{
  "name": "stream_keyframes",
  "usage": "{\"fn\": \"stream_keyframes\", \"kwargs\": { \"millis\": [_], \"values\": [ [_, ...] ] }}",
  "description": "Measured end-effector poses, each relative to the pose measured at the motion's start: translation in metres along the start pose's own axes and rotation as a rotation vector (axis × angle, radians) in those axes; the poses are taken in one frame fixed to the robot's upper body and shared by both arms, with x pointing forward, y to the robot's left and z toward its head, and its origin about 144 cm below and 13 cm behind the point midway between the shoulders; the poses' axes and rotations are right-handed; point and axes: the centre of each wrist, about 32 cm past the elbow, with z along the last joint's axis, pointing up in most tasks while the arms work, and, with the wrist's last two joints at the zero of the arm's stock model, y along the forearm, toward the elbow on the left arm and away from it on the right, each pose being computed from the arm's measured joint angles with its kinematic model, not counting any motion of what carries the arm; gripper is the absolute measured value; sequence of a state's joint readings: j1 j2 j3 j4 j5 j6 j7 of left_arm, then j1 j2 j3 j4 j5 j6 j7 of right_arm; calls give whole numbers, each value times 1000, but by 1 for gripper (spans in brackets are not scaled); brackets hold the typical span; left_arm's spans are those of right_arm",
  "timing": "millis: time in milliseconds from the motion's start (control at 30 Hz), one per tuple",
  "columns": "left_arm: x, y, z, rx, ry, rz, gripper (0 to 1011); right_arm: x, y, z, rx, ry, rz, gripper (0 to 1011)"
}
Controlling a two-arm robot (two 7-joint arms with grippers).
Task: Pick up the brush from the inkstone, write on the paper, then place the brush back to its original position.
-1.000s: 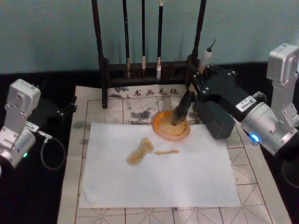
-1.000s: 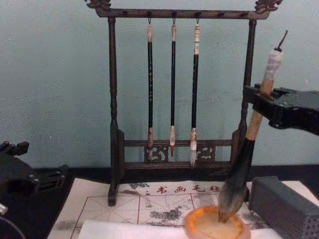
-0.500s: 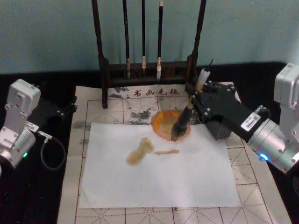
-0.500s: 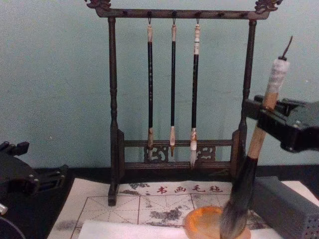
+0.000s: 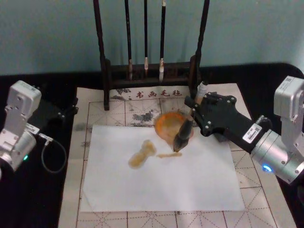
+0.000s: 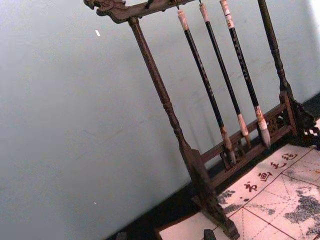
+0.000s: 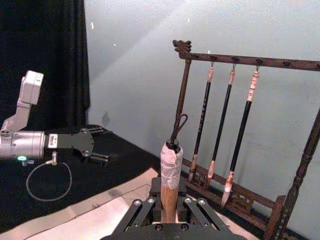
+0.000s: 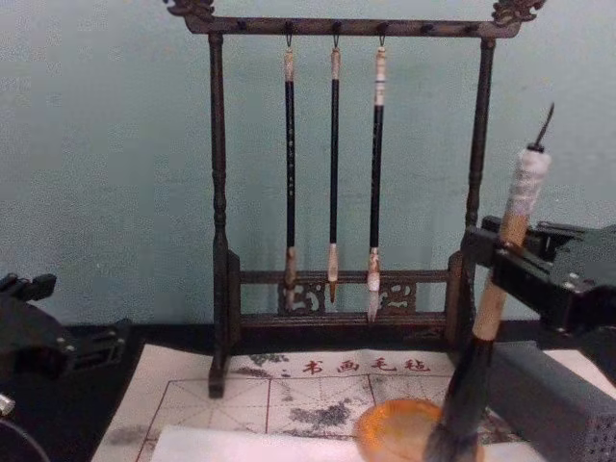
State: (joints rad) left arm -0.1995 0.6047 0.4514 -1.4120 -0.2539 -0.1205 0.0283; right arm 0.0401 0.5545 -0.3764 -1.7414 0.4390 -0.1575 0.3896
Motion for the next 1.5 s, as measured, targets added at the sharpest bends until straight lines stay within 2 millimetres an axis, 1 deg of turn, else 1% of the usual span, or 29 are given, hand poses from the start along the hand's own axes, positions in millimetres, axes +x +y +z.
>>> {"fn": "stream_keyframes", "kwargs": {
  "millis": [767,1500],
  "values": [
    [0,0,0,0,0,0,1001,-3,9,-7,-11,-5,13,185],
    [0,0,0,0,0,0,1001,-12,-3,-3,-36,-9,50,185]
  ]
}}
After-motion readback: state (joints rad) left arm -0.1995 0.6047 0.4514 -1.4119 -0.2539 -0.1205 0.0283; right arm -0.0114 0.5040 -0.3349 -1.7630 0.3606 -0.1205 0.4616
